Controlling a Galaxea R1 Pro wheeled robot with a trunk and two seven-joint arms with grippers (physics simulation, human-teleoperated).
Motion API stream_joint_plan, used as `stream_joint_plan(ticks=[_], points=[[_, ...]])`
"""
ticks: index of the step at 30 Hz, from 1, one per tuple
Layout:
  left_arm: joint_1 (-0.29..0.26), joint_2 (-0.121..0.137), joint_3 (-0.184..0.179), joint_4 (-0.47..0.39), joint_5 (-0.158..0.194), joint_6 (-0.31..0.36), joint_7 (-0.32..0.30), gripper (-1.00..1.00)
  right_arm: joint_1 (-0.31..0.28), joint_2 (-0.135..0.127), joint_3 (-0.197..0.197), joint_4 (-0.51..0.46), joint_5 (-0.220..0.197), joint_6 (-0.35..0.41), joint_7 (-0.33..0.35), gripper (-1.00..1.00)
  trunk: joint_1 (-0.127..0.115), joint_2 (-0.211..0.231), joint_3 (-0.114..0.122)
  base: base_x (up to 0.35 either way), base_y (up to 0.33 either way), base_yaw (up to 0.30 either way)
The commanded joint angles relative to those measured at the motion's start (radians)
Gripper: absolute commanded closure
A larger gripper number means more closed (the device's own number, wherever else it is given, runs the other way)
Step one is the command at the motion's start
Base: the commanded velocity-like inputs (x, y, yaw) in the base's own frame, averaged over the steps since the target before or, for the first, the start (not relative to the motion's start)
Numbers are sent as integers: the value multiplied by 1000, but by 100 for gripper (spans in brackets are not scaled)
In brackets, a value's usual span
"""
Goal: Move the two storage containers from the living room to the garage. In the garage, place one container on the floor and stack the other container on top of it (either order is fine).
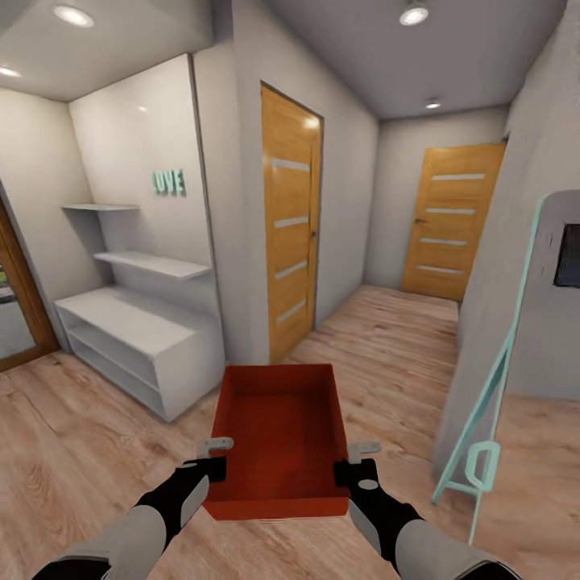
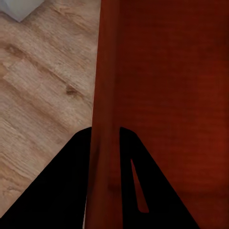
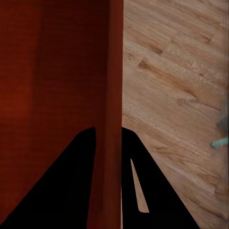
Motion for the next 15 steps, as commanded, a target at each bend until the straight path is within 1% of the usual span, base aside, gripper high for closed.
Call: stream_joint_plan(ticks=[1, 15], points=[[0, 12, 34, -6, -11, -81, 9, 100, -1, -9, -44, 3, -80, -6, -46, 100, 1, -1, -1, 323, 116, -221], [0, 12, 34, -9, -11, -81, 10, 100, -1, -10, -45, 3, -81, -7, -44, 100, 1, -1, -1, 323, 116, -11]])
